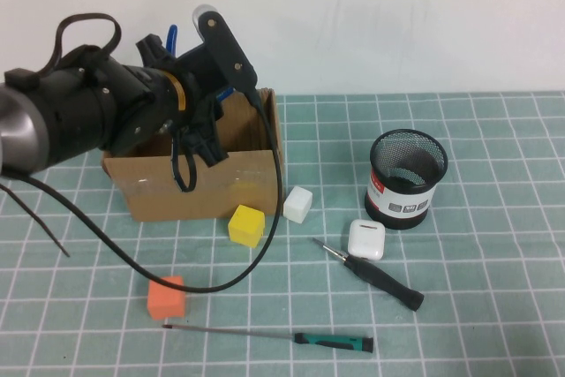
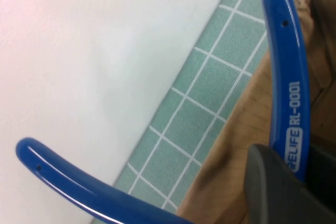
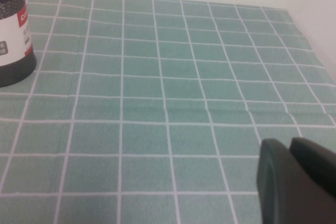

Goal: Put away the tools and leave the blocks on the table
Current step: Place the Pliers into the box

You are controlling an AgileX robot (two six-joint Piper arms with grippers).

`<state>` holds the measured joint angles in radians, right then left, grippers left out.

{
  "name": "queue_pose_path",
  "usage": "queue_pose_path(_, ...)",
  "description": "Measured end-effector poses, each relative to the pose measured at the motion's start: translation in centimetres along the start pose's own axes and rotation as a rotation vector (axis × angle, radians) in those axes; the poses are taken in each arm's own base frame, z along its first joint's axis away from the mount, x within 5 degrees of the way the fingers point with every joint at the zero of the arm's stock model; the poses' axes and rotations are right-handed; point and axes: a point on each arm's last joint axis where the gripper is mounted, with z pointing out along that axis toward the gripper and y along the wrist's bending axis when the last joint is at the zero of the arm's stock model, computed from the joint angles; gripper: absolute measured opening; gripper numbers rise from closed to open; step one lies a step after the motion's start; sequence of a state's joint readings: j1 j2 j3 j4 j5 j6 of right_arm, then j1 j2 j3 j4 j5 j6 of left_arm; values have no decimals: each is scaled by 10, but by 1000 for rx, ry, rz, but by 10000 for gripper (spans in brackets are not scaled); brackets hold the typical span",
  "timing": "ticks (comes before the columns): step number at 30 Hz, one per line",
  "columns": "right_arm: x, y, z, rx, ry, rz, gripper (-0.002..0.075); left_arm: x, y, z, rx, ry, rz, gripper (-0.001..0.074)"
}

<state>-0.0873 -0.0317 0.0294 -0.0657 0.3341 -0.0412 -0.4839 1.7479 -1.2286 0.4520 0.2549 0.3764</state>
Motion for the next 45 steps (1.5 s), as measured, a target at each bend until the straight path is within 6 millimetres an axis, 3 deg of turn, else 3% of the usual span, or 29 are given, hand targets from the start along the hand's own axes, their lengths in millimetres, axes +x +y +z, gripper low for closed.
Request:
queue_pose_path(12, 0, 0, 0, 0, 0, 0, -9, 6, -8, 14, 29, 29, -53, 83)
queue_pose_path(27, 0, 0, 0, 0, 0, 0, -9, 5, -8, 15, 25, 15, -78, 87)
queue_pose_path(30, 0, 0, 0, 0, 0, 0, -9, 5, -8, 15, 25, 15, -95, 135)
queue_pose_path(36, 0, 0, 0, 0, 0, 0, -9, 3, -6, 12, 17, 4, -129, 300)
queue_pose_path(40, 0, 0, 0, 0, 0, 0, -9, -1, -1, 4, 0, -18, -135, 321)
queue_pose_path(45, 0, 0, 0, 0, 0, 0, -9, -7, 7, -22, -24, -19, -198, 313)
